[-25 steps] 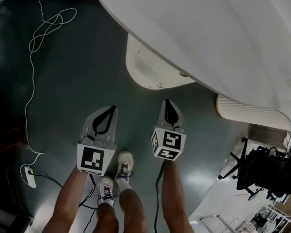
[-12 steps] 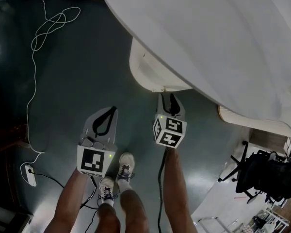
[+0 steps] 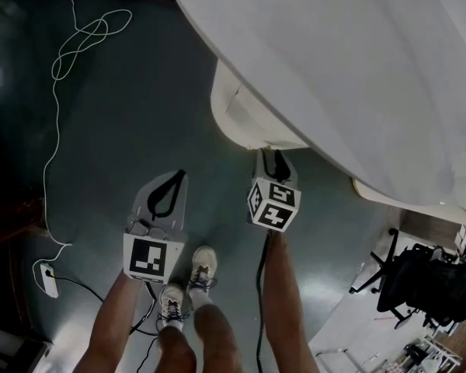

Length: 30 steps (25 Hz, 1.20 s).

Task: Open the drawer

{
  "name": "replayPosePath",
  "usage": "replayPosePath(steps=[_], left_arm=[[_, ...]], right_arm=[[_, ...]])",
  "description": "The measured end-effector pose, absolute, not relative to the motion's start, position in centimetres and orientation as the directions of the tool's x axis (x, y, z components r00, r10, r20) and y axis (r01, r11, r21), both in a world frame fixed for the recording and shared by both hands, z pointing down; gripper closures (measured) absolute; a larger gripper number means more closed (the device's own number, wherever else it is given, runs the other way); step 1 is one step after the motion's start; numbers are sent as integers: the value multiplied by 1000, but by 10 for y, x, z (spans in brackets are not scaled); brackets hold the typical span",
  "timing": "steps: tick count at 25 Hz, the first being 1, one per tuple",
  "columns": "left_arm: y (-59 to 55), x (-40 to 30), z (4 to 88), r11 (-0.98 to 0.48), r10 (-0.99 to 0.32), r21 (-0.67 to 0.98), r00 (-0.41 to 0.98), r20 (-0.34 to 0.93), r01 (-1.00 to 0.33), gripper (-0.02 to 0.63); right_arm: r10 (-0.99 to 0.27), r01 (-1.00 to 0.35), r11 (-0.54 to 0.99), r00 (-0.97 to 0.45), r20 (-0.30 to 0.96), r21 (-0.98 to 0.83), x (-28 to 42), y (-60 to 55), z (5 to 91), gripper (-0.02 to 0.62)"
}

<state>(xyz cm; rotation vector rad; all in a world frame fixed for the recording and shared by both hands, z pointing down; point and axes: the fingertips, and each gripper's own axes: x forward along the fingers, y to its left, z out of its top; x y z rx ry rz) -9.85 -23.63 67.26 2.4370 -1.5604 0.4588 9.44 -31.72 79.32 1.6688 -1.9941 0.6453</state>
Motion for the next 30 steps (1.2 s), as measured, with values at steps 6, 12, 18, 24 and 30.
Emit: replayPosePath(steps=[6, 12, 18, 24, 30], left_arm=[[-237, -105, 675, -406, -847, 13, 381, 371, -914, 600], [-238, -111, 675, -397, -850, 10, 372, 374, -918, 600], [-236, -112, 676, -396, -850, 14, 372, 372, -918, 600], [-233, -110, 675, -400, -849, 11, 375, 373, -916, 600], [-223, -107, 672, -404, -846, 12, 379, 374, -915, 600]], right_arm=[[-767, -988, 135, -152, 624, -74, 92, -323, 797, 422], [-760, -991, 133, -121, 639, -29, 92, -326, 799, 486], [-757, -987, 161, -137, 639, -21, 90, -325, 800, 489], [-751, -984, 178, -145, 644, -14, 87, -317, 799, 491], [-751, -983, 181, -153, 643, -23, 86, -296, 800, 491]])
